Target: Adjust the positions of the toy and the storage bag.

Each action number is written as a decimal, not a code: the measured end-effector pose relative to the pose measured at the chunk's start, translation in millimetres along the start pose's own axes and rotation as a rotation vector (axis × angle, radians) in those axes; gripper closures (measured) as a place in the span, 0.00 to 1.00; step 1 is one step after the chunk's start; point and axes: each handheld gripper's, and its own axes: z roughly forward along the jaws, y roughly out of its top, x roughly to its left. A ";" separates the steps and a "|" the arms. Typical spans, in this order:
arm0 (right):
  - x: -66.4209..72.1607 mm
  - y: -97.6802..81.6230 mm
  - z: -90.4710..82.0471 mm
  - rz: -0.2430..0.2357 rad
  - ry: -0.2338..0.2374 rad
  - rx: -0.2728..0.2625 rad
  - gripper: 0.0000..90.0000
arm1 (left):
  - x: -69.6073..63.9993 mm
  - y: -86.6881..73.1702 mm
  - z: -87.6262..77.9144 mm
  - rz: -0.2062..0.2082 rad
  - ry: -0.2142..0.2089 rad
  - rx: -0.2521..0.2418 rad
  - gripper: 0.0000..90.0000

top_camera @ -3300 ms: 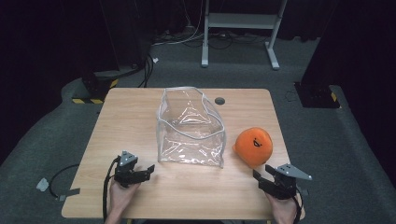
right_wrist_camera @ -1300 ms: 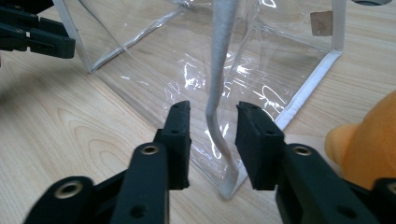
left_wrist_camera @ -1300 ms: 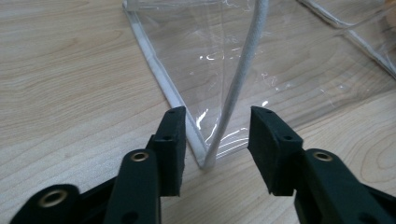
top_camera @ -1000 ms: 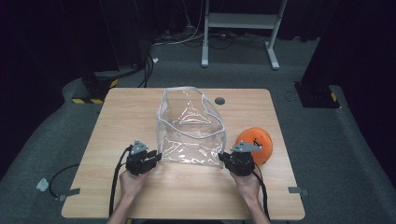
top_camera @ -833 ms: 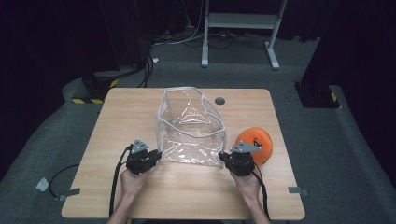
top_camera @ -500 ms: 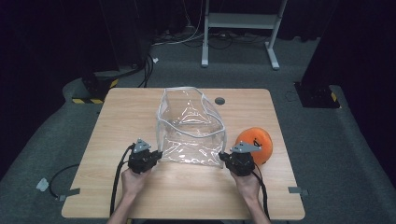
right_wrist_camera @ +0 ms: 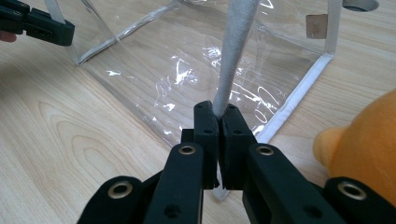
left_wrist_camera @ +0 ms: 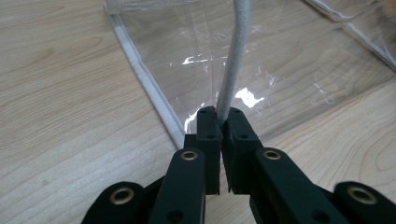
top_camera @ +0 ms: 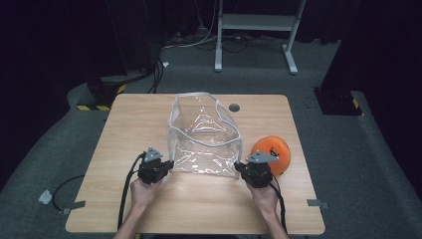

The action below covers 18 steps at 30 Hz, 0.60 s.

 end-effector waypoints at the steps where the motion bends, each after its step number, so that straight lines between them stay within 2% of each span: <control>1: -0.4 -0.3 -0.5 0.000 -0.002 0.000 0.97 | -0.7 0.1 0.8 -0.003 -0.001 -0.003 0.95; 12: -8.3 -3.0 -6.1 0.028 -0.032 -0.001 0.97 | -10.7 3.5 11.4 0.014 -0.009 0.015 0.95; 16: -13.8 -3.2 -8.8 0.047 -0.055 -0.005 0.97 | -16.0 3.8 17.4 -0.003 -0.017 0.003 0.95; 18: -14.6 -3.2 -9.0 0.046 -0.056 -0.005 0.97 | -16.4 3.3 18.7 0.002 -0.021 0.012 0.95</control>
